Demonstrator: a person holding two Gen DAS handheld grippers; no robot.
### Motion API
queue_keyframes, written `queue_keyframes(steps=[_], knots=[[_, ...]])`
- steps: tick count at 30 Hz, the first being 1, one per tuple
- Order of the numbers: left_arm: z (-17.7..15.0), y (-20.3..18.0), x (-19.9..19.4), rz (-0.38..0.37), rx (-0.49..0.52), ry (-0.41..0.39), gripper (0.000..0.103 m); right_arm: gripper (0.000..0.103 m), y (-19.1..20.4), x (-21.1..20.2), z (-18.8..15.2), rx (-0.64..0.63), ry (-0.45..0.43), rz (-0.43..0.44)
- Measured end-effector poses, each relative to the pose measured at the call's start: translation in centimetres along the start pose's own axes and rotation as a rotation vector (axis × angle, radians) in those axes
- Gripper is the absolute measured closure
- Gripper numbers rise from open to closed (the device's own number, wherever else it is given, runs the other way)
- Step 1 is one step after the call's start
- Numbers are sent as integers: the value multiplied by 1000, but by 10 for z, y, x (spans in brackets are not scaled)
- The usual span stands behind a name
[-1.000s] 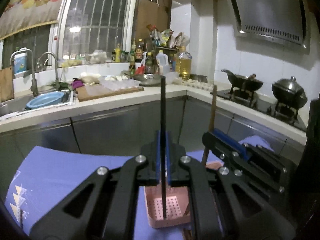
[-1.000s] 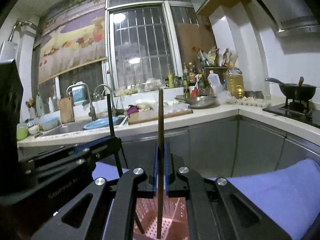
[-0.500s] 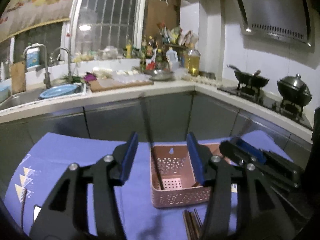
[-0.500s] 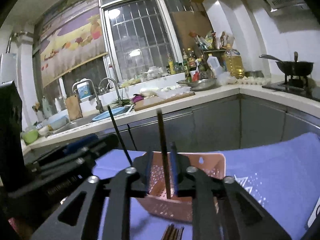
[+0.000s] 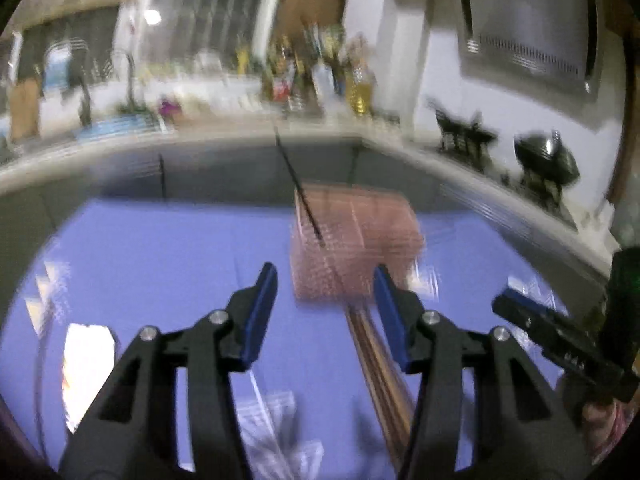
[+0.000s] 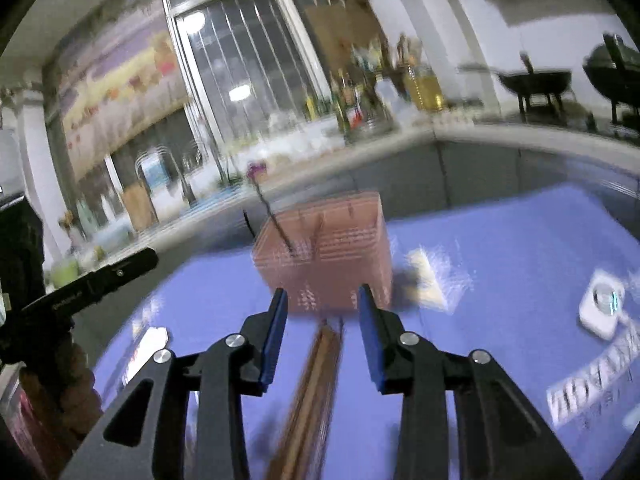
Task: Organize utensils
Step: 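Return both open tools to the chopstick row, then grasp one chopstick with the left tool while the right tool grasps another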
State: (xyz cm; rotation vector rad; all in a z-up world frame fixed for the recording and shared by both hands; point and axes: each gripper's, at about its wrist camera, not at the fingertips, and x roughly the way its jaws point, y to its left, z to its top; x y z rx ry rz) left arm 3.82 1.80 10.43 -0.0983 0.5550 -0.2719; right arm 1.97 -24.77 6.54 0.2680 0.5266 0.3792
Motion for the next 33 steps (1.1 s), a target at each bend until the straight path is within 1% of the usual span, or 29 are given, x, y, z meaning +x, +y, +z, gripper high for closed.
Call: queue_keyframes(steps=[1,3,4,6,7,8,10,12,14,18,22,26,28,30,32,33], knots=[[-13,-1,8,-15,-4,47,63,66,-1,2,-10,3,35,-5],[-39,-5,28,-54,-36,165,70,68,-2,10,-33,2,116,-16],[-53,-8,40,-86,-60,235,71,70,0,15,-43,-6,156,-24],[-70,-14,55,-115,-72,308,77,74,3,29,-62,-26,260,-27],[-80,-18,63,-118,-69,348,78,76,5,33,-67,-35,286,-27],[-85,-20,68,-119,-67,371,80,78,8,37,-73,-53,318,-26],[-96,-24,77,-126,-69,417,81,80,13,41,-81,-74,352,-14],[-100,-28,82,-131,-67,435,81,80,20,44,-85,-101,375,-4],[-103,-31,84,-125,-50,437,81,81,26,47,-87,-143,393,-35],[-101,-40,87,-87,2,421,82,81,20,44,-85,-148,374,-96],[-98,-47,91,-37,49,404,82,81,20,44,-87,-144,376,-91],[-90,-49,100,15,54,395,82,81,19,48,-85,-167,365,-105],[-89,-48,102,10,55,403,87,81,10,47,-82,-135,356,-126],[-87,-44,99,3,56,410,97,81,3,47,-80,-117,359,-135],[-85,-37,94,18,53,411,98,81,0,46,-78,-122,363,-135],[-85,-32,94,12,42,421,98,81,0,48,-77,-134,368,-133]])
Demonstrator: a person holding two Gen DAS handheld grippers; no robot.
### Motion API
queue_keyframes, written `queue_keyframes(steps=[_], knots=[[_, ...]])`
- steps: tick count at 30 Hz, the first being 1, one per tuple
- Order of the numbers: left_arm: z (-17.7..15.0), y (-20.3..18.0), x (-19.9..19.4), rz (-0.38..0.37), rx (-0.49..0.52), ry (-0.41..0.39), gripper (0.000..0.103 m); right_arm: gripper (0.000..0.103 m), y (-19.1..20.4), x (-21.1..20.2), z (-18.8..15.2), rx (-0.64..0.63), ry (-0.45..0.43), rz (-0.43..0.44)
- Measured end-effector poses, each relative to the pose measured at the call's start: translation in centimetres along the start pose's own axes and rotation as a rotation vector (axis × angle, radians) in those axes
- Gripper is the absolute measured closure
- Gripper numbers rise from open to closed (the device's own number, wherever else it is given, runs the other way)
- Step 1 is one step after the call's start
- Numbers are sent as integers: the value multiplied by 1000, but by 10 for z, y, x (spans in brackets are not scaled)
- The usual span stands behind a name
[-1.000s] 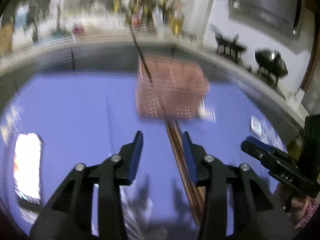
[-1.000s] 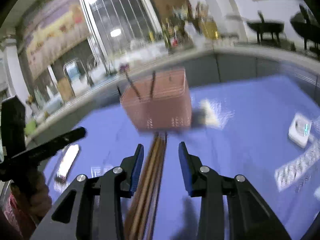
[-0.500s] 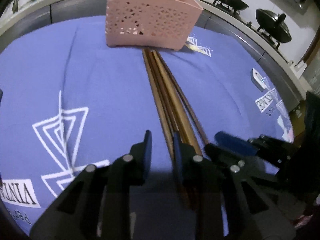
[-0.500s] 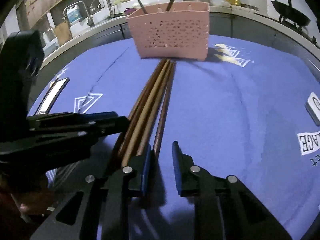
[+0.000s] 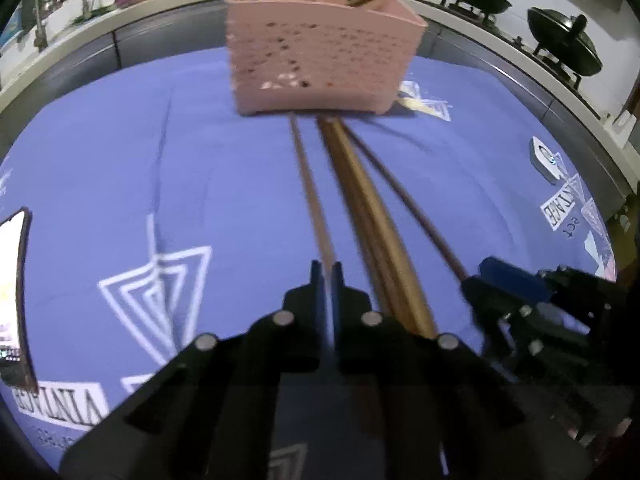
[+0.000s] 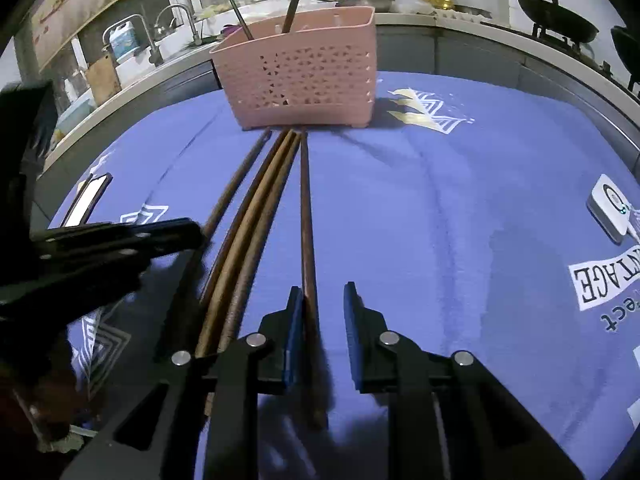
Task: Organize utensils
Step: 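Grasp one chopstick with the left tool while the right tool grasps another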
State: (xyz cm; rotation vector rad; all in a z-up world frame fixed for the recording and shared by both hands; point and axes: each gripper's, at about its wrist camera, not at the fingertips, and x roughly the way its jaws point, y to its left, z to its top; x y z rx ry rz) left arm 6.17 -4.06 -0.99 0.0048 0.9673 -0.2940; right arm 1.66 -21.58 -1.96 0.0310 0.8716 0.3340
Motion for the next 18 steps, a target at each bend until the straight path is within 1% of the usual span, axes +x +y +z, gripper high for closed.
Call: queue_keyframes(steps=[1,3,5,7,10,11,12,15,18], knots=[[-1,5,1,-13,-11,13,98,81,0,2,2,-11,3,0],[1,13,4,-13,-36,23,98,81,2,9,10,-40,24,5],[10,17,8,1,-43,36,98,81,2,17,21,-61,37,14],[20,20,10,-11,-58,44,94,81,5,27,35,-93,49,11],[38,22,6,-37,-80,11,80,81,5,41,54,-129,62,5],[43,22,6,-42,-81,2,70,81,5,44,59,-139,61,4],[47,20,6,-44,-77,-6,68,81,6,48,64,-147,58,4],[59,12,17,-4,-35,-4,68,81,5,57,75,-150,51,8],[66,10,35,13,-22,45,68,81,3,63,82,-146,42,17]])
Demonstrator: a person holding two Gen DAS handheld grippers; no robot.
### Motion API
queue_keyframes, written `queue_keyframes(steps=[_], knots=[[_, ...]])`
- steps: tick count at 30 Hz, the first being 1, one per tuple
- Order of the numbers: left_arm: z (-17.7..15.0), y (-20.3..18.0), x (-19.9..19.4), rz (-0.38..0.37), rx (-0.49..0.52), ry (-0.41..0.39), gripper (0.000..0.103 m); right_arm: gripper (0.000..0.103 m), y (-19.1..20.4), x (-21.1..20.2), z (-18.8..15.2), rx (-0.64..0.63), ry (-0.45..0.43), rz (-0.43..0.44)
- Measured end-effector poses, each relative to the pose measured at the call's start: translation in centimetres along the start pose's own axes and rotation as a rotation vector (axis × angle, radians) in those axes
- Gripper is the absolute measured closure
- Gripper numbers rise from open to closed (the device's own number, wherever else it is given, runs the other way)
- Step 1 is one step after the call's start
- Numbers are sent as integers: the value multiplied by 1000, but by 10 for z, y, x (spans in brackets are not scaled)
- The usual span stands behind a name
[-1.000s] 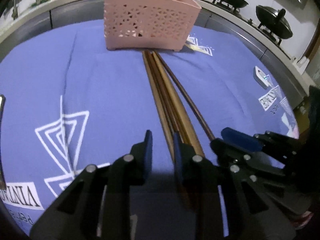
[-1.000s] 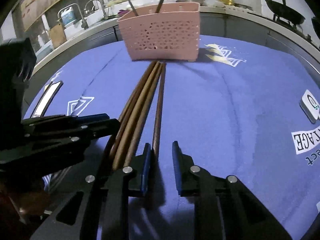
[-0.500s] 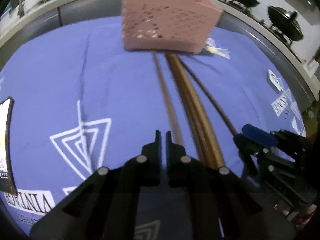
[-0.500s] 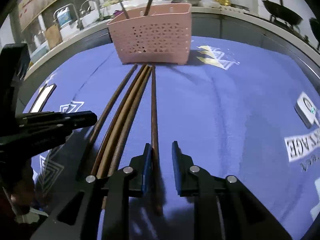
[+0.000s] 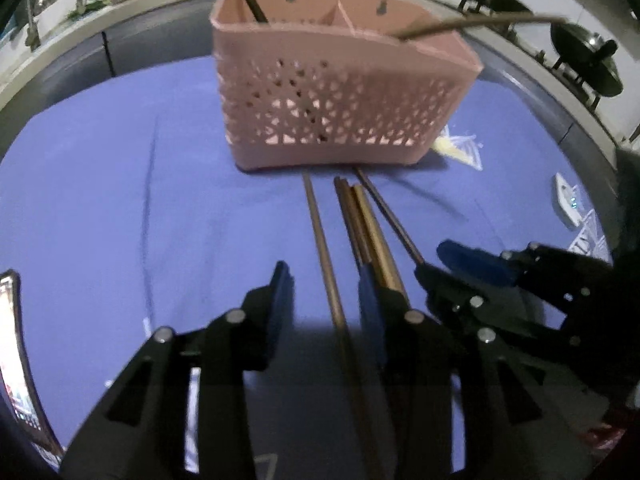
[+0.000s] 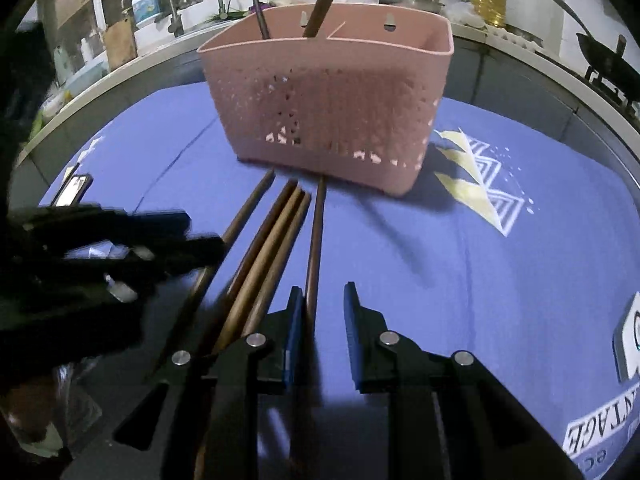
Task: Organize utensils
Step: 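Grasp one chopstick with the left tool while the right tool grasps another, then lift both chopsticks over the pink caddy and release them inside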
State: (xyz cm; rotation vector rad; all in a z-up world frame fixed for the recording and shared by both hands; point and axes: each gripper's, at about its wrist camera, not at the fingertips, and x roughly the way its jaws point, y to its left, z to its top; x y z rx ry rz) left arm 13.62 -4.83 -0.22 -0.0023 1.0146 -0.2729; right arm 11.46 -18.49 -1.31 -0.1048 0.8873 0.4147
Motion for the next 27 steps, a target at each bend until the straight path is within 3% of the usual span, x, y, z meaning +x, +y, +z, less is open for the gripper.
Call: queue_keyframes(steps=[4,6,8,9,13,21,27], knots=[[6,1,9,42,16,-13,71,81,-2,6,7,-7,-14,6],[8,4,12,59,14,-24,93,81,-2,10,10,-19,-31,11],[10,8,14,38,11,-30,96,85,-1,14,14,-37,-41,38],[11,10,14,30,9,-29,98,97,1,16,17,-33,-35,66],[12,16,10,-11,2,-25,99,98,-3,7,19,21,-31,120],[-4,29,-83,-160,2,-249,98,98,8,-80,6,4,-257,208],[11,32,-165,-223,0,-443,98,98,8,-139,31,31,-468,262]])
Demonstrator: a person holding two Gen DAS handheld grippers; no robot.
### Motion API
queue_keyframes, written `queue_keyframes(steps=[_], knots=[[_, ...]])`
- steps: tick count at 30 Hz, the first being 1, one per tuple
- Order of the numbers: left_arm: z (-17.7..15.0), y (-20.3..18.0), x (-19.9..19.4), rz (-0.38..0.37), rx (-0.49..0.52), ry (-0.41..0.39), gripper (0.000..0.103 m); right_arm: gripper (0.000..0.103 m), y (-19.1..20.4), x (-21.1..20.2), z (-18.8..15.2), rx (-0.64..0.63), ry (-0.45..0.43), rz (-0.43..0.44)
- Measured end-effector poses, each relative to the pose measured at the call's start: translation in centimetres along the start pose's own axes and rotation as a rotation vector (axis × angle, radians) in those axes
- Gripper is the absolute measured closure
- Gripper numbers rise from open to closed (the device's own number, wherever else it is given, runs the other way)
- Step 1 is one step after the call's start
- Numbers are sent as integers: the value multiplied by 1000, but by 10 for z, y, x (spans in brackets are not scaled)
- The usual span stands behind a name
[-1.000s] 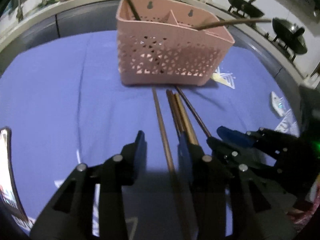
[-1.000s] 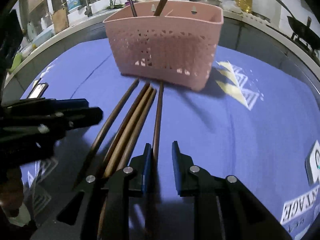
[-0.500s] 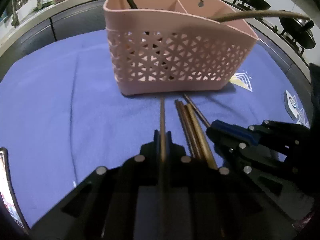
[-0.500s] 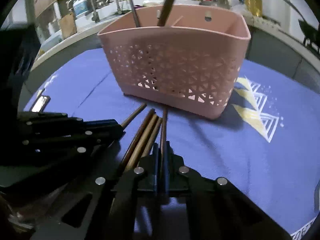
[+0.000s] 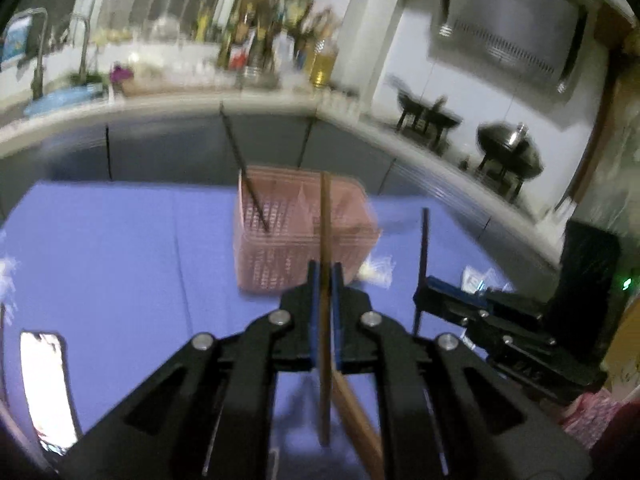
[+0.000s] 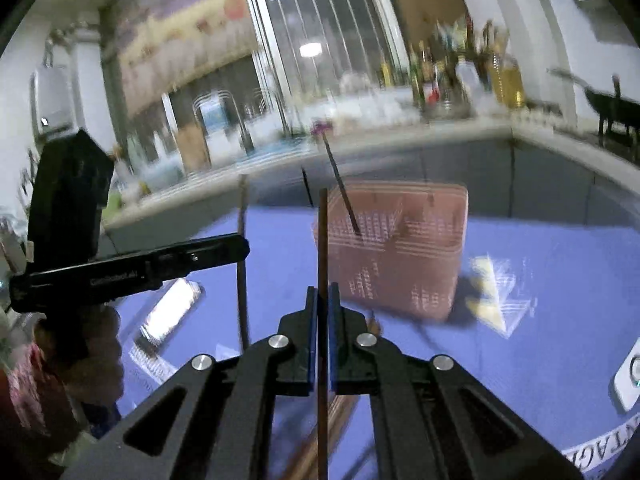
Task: Organize utensils
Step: 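Lift both chopsticks over the pink caddy and release them inside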
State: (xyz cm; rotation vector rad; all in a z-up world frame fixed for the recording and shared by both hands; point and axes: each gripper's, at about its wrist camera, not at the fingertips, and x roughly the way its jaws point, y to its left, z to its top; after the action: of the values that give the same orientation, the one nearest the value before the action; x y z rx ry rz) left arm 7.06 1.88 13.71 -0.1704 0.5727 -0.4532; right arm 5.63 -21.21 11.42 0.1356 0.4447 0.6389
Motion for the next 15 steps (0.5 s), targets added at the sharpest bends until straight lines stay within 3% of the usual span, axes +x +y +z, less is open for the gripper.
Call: queue_keyframes(steps=[4,8,11,15], knots=[[47,-15,-32,-11,37,-136,98,98,3,-7,44,20,-116,6],[101,-26,-42,33,95,-264,98,98,1,0,94,42,-256,-47],[133,-32,-34,101,140,-360,98,98,1,13,118,18,-368,-129],[147,-31,4,182,165,-390,98,98,-7,46,121,2,-392,-207]])
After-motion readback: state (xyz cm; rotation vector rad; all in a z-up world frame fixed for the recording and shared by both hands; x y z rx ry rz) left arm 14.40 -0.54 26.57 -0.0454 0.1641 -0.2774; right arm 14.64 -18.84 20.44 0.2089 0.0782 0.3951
